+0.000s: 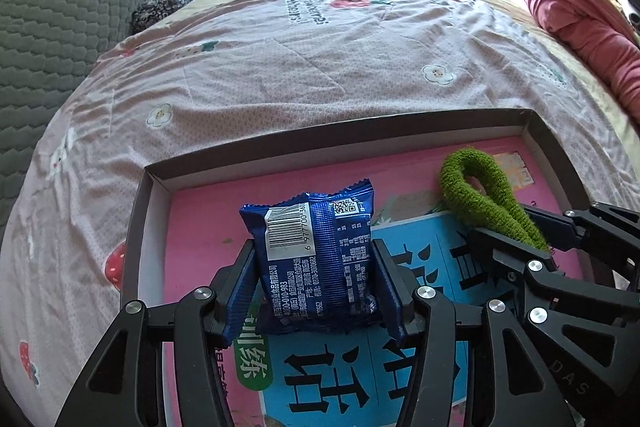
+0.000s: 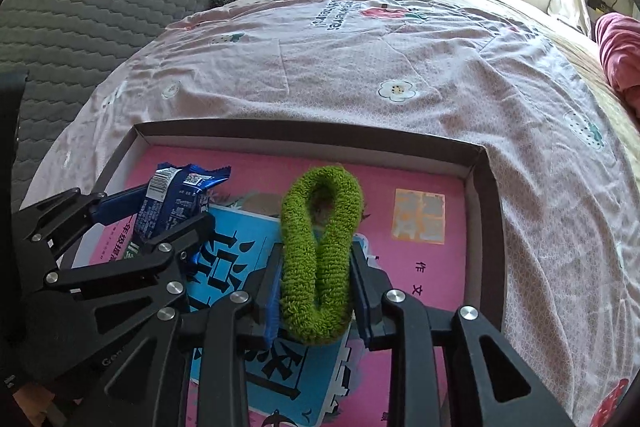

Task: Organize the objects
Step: 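Open left gripper to drop packet while right gripper releases ring onto book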

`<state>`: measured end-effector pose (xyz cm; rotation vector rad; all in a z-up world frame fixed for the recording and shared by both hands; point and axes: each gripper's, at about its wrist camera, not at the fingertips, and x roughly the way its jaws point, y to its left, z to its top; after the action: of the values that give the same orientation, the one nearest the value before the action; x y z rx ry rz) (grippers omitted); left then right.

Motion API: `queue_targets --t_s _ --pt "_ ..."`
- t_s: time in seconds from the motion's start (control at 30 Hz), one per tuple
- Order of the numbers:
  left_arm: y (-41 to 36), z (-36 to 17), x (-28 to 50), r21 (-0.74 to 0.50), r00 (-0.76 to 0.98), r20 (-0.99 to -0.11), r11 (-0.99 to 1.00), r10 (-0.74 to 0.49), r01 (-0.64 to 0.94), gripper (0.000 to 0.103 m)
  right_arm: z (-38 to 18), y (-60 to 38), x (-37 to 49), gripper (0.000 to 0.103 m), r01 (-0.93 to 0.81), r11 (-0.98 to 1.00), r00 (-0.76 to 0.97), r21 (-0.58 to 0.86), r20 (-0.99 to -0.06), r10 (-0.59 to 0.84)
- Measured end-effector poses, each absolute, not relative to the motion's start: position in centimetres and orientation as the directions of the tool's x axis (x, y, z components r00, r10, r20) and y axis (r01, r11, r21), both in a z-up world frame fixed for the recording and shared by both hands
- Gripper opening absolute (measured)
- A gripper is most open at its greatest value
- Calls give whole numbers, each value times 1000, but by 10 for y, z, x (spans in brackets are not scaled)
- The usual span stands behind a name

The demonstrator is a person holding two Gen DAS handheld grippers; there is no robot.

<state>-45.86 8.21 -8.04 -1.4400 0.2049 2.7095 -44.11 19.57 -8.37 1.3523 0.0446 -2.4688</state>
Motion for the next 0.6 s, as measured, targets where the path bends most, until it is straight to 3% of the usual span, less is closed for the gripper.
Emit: queue_targets --t_s 0.17,0.6 --pt "78 -80 -457 94 -556 -831 -990 -22 -102 74 -83 197 -442 33 283 -950 -489 134 -832 -263" --pt "63 -73 -450 87 -538 -843 -992 -26 -89 77 -80 200 -440 57 259 -958 -465 121 -854 -233"
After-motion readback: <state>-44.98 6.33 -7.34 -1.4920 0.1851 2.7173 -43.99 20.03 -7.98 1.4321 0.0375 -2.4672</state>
